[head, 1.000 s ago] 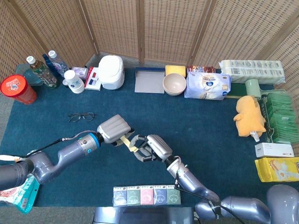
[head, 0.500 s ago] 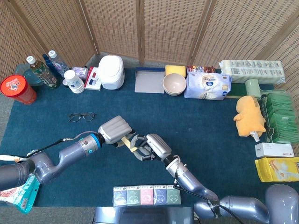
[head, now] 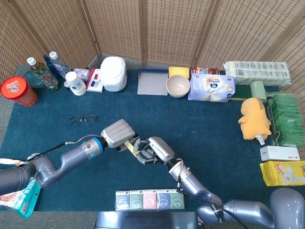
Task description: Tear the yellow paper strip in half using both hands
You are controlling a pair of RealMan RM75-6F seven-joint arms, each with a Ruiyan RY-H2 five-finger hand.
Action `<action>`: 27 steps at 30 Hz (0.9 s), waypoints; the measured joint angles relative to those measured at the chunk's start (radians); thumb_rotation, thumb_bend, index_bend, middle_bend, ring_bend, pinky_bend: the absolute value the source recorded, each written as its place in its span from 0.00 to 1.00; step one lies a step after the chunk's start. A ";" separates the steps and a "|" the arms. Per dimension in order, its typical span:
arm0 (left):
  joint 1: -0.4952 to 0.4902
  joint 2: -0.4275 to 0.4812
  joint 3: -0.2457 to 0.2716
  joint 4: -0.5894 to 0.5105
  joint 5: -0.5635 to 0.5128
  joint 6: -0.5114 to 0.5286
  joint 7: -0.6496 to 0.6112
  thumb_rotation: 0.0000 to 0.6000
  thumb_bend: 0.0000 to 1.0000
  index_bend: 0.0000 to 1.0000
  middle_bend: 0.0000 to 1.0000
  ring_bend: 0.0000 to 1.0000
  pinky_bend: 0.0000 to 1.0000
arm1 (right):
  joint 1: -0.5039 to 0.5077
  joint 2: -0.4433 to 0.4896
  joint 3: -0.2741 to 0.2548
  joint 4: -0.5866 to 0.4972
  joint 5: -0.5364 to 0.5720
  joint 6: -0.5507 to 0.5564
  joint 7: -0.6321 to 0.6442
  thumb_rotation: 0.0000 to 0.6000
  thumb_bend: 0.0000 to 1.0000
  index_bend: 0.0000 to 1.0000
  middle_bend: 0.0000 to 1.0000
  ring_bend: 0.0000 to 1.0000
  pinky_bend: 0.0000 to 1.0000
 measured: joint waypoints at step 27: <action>0.001 -0.003 0.012 -0.001 0.006 -0.009 -0.015 1.00 0.35 0.63 0.81 0.89 0.97 | 0.002 -0.015 0.004 0.025 0.001 0.007 0.000 1.00 0.46 0.73 1.00 1.00 1.00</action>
